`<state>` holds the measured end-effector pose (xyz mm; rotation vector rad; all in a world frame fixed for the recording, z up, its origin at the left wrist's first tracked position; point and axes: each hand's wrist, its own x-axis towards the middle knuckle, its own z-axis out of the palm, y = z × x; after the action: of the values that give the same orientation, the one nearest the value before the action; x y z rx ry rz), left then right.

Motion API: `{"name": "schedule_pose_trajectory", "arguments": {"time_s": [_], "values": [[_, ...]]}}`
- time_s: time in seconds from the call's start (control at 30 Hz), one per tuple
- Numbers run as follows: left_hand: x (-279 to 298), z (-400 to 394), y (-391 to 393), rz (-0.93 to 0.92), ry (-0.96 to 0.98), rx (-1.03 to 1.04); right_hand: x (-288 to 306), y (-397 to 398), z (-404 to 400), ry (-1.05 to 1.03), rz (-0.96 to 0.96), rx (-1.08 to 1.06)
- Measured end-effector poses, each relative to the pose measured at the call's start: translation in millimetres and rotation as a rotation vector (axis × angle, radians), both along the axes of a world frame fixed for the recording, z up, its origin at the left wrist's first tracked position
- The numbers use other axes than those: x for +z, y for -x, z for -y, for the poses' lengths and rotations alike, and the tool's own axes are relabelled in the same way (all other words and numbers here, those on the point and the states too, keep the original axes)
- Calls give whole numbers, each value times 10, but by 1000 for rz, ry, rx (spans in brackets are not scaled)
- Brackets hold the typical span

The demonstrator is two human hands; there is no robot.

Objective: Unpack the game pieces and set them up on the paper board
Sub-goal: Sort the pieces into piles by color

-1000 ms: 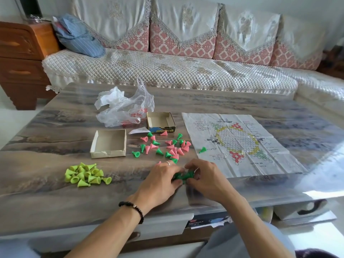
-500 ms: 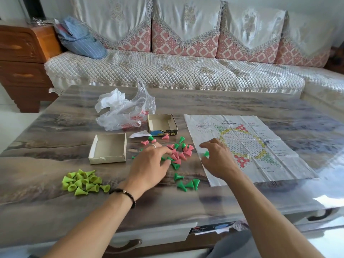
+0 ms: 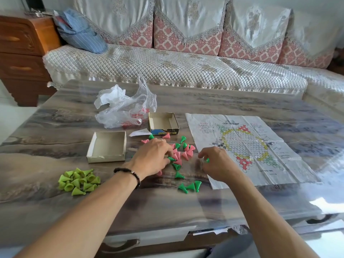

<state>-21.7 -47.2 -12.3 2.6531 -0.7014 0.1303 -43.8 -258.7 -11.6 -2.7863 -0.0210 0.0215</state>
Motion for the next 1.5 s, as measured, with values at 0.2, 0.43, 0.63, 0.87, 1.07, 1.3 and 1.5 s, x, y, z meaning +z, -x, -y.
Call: {"name": "schedule_pose_trajectory", "arguments": {"time_s": [0.2,0.43,0.63,0.87,1.07,1.3,1.5], "values": [[-1,-33,-25,-17,16,15,-51,146,-120,-250,-10,46],[-29,-58,-23,23,21,39,-43,191,-410,-226,39,226],[-17,-152,-2,59,55,69,-23,131,-458,-26,79,252],[92,-206,258,-4,272,94,28,121,-437,-13,-8,272],[-147,-277,608,-135,237,103,61,104,-530,109,-80,352],[-133,-85,622,-123,189,59,98,135,-344,22,-89,299],[-114,61,616,-191,179,-38,125,313,-105,-77,-148,256]]}}
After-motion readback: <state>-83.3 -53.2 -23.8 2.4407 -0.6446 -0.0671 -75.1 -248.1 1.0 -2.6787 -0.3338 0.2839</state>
